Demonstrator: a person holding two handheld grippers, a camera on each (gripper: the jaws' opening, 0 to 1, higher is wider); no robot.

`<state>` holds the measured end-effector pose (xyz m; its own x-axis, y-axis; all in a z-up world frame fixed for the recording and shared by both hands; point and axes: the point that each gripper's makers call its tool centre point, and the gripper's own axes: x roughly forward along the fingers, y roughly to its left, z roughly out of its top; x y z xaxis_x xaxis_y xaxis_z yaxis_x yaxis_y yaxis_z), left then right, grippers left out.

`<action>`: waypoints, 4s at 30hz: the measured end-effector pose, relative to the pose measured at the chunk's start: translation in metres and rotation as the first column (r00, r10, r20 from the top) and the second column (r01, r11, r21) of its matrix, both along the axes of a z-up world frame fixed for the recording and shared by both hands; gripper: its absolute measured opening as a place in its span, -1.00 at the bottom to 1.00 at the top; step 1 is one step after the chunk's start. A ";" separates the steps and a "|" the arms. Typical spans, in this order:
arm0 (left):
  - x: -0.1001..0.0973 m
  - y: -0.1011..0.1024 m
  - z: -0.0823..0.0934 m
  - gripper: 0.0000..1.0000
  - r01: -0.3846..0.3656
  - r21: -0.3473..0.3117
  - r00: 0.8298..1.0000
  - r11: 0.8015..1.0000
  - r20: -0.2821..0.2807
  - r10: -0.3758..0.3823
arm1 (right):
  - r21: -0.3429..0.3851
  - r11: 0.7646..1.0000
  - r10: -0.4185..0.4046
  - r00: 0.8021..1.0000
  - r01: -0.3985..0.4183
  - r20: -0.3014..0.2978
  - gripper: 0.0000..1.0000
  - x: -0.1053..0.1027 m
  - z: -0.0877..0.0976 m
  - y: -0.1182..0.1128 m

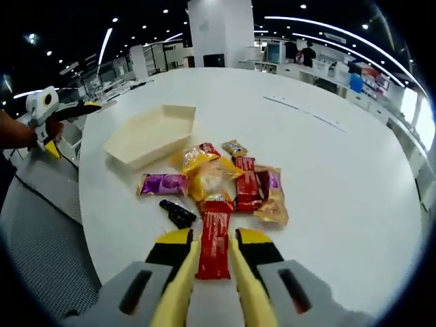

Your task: Place the target food into the container with the food tongs after gripping and lifting it, then release it inside without dropping or visibly crushing the food.

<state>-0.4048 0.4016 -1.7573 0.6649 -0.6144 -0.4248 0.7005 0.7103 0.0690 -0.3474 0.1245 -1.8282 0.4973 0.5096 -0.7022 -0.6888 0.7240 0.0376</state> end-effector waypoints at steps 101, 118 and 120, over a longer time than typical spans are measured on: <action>0.000 0.002 0.004 0.98 -0.030 -0.047 0.999 0.998 -0.016 0.030 | -0.056 0.854 0.520 0.850 -0.517 0.085 -0.53 0.030 0.096 0.235; -0.001 0.000 0.001 0.97 -0.019 -0.034 0.999 0.999 -0.027 0.018 | -0.039 0.861 0.508 0.853 -0.508 0.117 -0.46 0.036 0.099 0.230; -0.001 0.000 0.001 0.97 -0.018 -0.032 0.999 0.999 -0.028 0.017 | -0.034 0.863 0.504 0.856 -0.503 0.117 -0.47 0.037 0.100 0.228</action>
